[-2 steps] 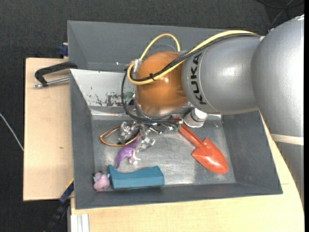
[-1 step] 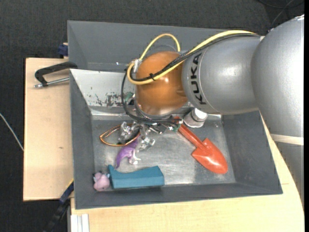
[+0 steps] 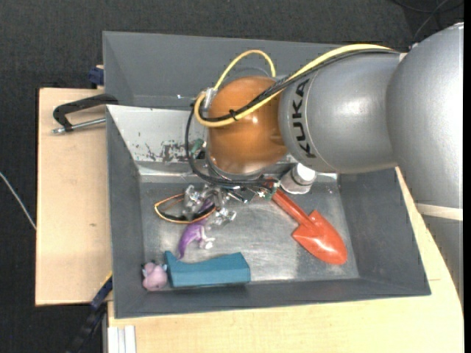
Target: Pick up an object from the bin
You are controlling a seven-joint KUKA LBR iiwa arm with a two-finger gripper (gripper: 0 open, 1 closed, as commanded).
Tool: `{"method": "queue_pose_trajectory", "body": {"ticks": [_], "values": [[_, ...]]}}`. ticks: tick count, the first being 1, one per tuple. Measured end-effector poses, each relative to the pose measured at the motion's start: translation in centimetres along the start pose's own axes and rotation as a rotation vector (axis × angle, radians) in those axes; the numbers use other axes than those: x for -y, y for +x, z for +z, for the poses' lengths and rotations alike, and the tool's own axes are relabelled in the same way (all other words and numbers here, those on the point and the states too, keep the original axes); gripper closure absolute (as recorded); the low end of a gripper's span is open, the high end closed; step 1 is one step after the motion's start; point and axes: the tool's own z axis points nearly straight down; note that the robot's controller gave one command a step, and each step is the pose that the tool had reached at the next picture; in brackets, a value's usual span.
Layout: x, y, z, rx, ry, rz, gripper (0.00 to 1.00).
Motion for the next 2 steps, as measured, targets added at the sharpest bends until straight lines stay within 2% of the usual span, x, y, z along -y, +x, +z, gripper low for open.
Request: {"method": "queue_pose_trajectory", "body": {"ticks": [2], "values": [[0.07, -0.17, -1.85, 0.001, 0.001, 0.0, 1.0]]}}
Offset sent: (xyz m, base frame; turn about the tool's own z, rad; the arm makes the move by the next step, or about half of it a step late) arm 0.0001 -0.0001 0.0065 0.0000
